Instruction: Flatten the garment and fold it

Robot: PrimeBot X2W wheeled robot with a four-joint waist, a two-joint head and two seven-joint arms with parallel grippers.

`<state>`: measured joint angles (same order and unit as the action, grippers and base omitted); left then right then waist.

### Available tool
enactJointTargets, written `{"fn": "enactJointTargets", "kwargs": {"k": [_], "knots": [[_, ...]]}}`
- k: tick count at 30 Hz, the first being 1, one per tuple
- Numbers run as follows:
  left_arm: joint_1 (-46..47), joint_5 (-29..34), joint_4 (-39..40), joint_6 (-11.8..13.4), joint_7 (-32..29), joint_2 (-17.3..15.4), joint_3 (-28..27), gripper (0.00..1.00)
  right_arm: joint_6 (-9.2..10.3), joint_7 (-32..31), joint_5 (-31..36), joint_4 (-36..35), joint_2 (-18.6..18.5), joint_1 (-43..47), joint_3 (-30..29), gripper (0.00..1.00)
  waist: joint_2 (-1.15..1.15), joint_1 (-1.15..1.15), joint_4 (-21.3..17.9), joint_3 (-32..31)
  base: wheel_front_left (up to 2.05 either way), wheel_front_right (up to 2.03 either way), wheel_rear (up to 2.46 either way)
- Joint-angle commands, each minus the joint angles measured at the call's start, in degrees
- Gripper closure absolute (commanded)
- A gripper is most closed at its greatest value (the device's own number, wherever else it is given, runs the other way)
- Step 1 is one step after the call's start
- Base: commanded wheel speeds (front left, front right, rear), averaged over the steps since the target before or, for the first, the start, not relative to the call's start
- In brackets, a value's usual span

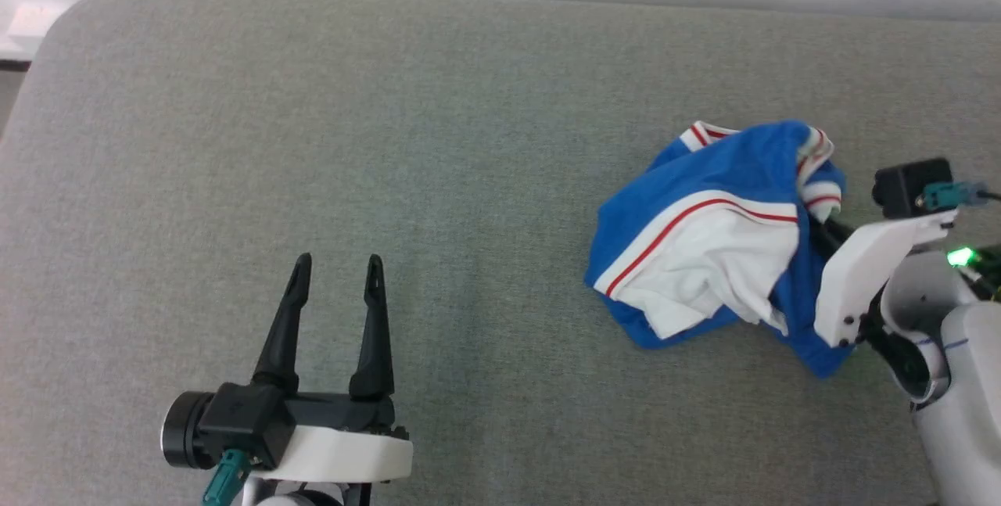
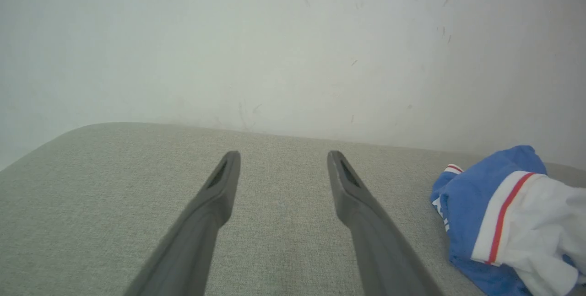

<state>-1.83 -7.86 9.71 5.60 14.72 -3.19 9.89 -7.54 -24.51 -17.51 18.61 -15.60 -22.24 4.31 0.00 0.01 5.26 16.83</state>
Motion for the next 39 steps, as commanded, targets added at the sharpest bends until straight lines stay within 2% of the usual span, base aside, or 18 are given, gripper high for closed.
{"fn": "enactJointTargets", "kwargs": {"k": [1, 4, 10, 17, 22, 23, 24, 25, 31, 35, 39], "knots": [[0.6, 0.5, -0.3, 0.0, 0.3, 0.2, -0.4, 0.00, 0.05, 0.9, 0.1, -1.5, -0.2, -1.9, -0.5, 1.00, 0.00, -0.01, -1.8, -1.6, 0.00, 0.00, 0.00], [0.4, 0.5, -0.4, 0.1, 0.3, 0.3, -0.8, 0.00, 0.05, 1.5, -0.1, -3.9, -0.9, -3.3, -1.4, 1.00, 0.00, -0.01, -2.8, -2.7, 0.00, 0.00, 0.00], [-1.2, 0.4, 0.0, 0.3, 0.3, 0.3, -2.1, 0.00, 0.05, 0.5, -0.3, -12.3, -3.0, -3.4, -7.9, 1.00, 0.00, -0.01, -5.1, -5.0, 0.00, 0.00, 0.00], [-2.5, 0.6, 0.3, -0.1, 0.3, 0.3, -2.4, 0.00, 0.05, -4.0, 3.6, -17.4, -1.6, 11.0, -19.2, 1.00, 0.00, -0.01, -6.0, -5.0, 0.00, 0.00, 0.00], [-2.3, 0.8, 0.2, -0.4, 0.3, 0.3, -2.6, 0.00, 0.05, -3.7, 5.8, -16.6, 2.3, 19.5, -23.6, 1.00, 0.00, -0.01, -6.2, -4.5, 0.00, 0.00, 0.00], [-2.2, 0.9, 0.2, -0.5, 0.3, 0.3, -2.6, 0.00, 0.05, -3.1, 6.1, -16.5, 2.8, 20.1, -23.8, 0.65, 0.00, -0.01, -6.3, -4.5, 0.00, 0.00, 0.00], [-2.1, 1.1, 0.1, -0.7, 0.3, 0.3, -2.6, 0.00, 0.05, -2.6, 6.4, -16.4, 3.1, 20.4, -23.7, 0.09, 0.00, -0.01, -6.4, -4.4, 0.00, 0.00, 0.00], [-2.1, 1.2, 0.0, -0.8, 0.3, 0.3, -2.6, 0.00, 0.05, -2.0, 6.5, -16.5, 3.5, 20.3, -23.8, 0.00, 0.00, -0.01, -6.5, -4.4, 0.00, 0.00, 0.00], [-1.8, 1.4, -0.4, -1.0, 0.3, 0.3, -2.5, 0.00, 0.05, -0.3, 5.6, -22.6, 3.4, 17.1, -21.9, 0.00, 0.00, -0.01, -6.8, -4.8, 0.00, 0.00, 0.00], [-1.7, 1.2, -0.1, -0.9, 0.3, 0.3, -2.2, 0.00, 0.05, -2.7, 4.4, -29.2, 2.2, 15.4, -18.0, 0.00, 0.00, -0.01, -6.3, -4.4, 0.00, 0.00, 0.00], [-1.3, 0.9, -0.1, -0.8, 0.3, 0.3, -1.7, 0.00, 0.05, -6.8, 3.3, -30.8, 1.3, 15.4, -12.8, 0.00, 0.00, -0.01, -5.2, -3.7, 0.00, 0.00, 0.00]]}}
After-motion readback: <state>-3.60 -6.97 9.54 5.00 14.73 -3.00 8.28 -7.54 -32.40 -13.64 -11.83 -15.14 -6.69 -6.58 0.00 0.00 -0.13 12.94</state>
